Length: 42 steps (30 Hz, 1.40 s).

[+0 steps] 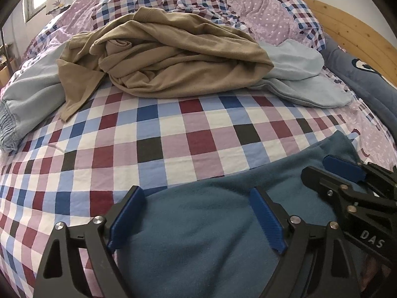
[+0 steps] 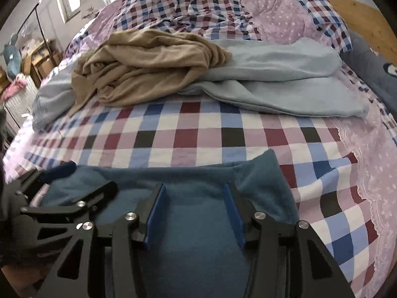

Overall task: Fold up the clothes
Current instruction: 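Release the sweatshirt and press it flat with both grippers, then press the folded teal sweatshirt flat with both open grippers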

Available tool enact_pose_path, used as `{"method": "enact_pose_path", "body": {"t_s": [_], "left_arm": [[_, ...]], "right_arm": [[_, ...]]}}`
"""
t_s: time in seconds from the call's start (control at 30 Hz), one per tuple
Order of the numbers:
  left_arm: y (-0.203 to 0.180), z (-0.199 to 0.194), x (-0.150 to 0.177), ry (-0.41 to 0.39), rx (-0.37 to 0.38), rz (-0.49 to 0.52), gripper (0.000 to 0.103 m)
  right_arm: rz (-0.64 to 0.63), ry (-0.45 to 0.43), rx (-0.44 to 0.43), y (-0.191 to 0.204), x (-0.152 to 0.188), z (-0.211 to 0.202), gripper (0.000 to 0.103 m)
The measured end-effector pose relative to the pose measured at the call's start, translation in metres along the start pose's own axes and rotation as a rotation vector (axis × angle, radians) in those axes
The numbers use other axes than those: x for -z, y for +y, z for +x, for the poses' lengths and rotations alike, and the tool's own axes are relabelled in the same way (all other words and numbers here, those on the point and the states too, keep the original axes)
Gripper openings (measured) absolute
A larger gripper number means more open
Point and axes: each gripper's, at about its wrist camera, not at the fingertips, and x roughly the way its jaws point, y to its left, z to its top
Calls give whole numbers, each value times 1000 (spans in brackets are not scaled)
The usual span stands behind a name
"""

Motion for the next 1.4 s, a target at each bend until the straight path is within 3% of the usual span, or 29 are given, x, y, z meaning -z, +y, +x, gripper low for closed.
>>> {"method": "enact_pose_path", "body": {"t_s": [0.3, 0.63, 0.87, 1.07, 1.4], "left_arm": [[-3, -26, 14, -57, -12, 25, 91], [3, -56, 42, -115, 0, 22, 91], [1, -78, 71, -137, 7, 1, 91], [-7, -92, 96, -163, -3, 9, 91], [-3, -113, 138, -133, 53, -72, 91]], "right_arm": [[2, 2, -23, -2, 1, 3, 58], [-23, -2, 5, 3, 0, 0, 59], [-22, -53, 40, 6, 6, -21, 64], [-33, -123, 44, 15, 30, -59, 69], [-106, -89, 33, 37, 94, -103, 76]]}}
